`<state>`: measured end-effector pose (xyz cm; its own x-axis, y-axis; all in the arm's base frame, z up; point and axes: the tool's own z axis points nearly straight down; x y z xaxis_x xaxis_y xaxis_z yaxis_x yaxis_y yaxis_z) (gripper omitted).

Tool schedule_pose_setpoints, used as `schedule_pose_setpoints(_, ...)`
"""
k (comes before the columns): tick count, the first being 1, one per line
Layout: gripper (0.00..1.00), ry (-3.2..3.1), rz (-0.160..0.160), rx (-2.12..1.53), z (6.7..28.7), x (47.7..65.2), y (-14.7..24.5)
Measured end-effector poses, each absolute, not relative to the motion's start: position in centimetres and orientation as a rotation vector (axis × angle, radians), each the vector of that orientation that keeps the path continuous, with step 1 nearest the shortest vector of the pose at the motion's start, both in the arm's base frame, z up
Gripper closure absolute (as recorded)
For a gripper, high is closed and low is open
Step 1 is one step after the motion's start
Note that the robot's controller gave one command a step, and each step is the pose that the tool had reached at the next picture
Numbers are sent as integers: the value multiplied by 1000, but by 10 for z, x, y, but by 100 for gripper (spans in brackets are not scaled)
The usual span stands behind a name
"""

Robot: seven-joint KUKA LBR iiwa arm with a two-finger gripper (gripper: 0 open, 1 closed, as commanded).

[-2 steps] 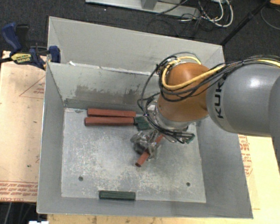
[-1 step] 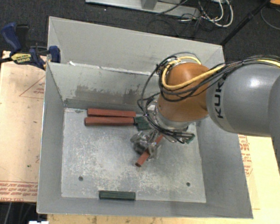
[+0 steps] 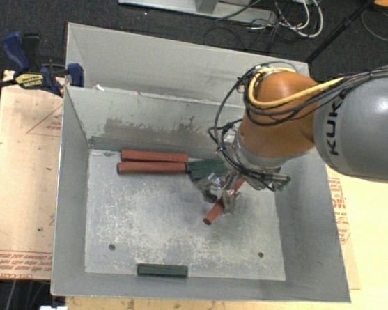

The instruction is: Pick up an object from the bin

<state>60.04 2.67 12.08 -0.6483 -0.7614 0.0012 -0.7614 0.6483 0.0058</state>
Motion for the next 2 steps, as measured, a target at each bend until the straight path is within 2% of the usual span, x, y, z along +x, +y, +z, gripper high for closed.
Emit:
schedule_pose_setpoints(1,100,-2870,5,1306,134,611,2)
schedule_pose_setpoints(2,100,-2900,1,1224,275,572,15)
